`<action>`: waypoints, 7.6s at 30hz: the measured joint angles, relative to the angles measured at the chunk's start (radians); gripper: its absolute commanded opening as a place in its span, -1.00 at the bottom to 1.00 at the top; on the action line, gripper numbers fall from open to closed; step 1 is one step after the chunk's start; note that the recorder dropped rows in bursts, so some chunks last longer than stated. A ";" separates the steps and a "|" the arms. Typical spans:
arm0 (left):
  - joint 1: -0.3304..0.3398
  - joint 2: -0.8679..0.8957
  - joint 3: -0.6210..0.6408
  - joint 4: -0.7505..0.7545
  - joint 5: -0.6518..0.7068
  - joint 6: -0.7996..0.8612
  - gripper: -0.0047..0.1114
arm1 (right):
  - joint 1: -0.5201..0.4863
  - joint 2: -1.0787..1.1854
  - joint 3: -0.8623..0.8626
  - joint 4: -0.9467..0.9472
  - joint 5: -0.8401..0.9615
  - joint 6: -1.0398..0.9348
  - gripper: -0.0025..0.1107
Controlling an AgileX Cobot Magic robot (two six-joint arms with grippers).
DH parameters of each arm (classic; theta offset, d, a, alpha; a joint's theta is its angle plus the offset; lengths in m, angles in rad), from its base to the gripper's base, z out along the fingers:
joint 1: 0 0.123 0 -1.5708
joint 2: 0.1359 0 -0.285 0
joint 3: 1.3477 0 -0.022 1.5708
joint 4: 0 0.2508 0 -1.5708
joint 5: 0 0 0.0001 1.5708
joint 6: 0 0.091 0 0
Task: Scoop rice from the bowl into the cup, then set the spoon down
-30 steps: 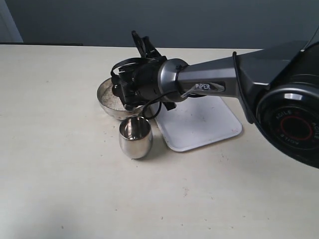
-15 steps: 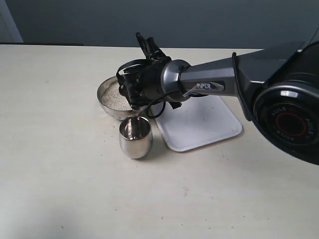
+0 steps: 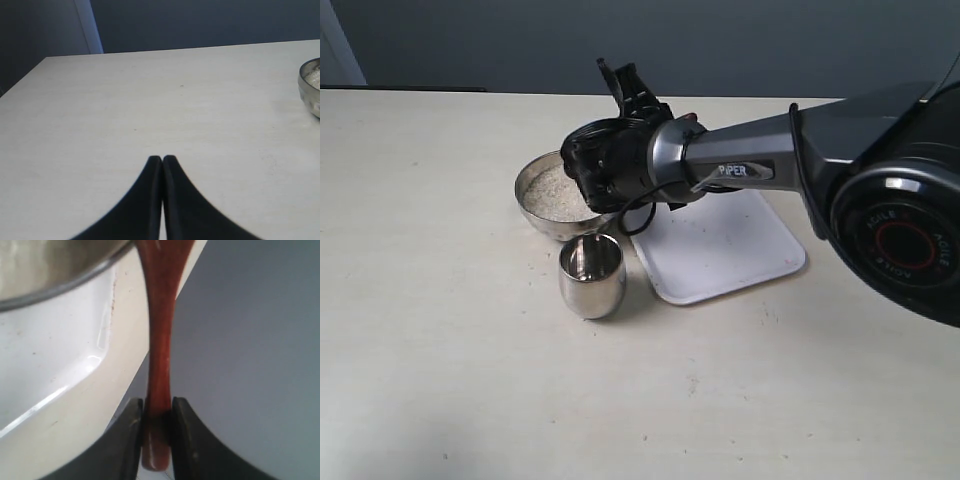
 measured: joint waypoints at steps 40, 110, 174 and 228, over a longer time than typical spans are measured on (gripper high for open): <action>0.000 0.000 0.000 0.000 0.000 0.000 -0.91 | 0.012 0.020 0.029 -0.079 -0.097 -0.008 -0.97; 0.000 0.000 0.000 0.000 0.000 0.000 -0.91 | -0.055 -0.085 0.002 0.526 -0.067 -0.355 -0.97; 0.000 0.000 0.000 0.000 0.000 0.000 -0.91 | 0.188 -0.343 0.356 0.397 0.088 0.028 -0.97; 0.000 0.000 0.000 0.000 0.000 0.000 -0.91 | 0.272 -0.409 0.571 0.064 0.074 0.425 -0.97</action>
